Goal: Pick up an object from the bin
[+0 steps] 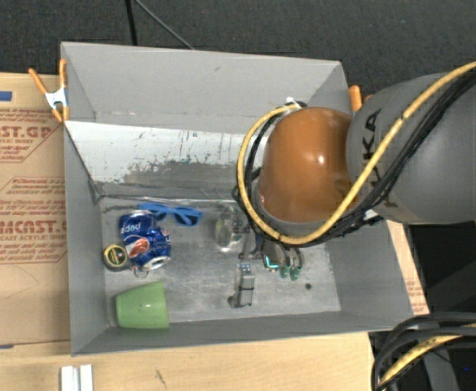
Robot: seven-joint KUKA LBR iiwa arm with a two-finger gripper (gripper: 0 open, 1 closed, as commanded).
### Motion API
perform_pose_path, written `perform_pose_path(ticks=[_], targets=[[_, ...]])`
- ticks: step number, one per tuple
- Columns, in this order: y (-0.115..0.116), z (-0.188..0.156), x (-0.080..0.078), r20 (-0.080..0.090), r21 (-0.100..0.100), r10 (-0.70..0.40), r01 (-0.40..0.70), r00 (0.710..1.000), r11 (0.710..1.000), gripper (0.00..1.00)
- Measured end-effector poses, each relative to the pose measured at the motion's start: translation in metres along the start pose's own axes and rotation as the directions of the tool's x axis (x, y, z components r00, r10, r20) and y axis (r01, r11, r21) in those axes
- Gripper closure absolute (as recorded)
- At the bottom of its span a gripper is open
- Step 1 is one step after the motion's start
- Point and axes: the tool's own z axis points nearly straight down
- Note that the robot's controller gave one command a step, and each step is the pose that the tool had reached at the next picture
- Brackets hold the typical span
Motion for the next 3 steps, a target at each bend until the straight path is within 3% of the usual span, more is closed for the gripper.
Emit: perform_pose_path(ticks=[1,2,3], targets=[[0.085,0.036,-0.034,0.008,-0.004,0.047,-0.047,0.999,0.999,0.00],[0.126,0.106,-0.067,0.036,0.005,-0.194,0.194,0.980,0.981,0.00],[0.115,0.115,-0.113,0.023,-0.006,-0.164,0.164,0.986,0.986,0.00]])
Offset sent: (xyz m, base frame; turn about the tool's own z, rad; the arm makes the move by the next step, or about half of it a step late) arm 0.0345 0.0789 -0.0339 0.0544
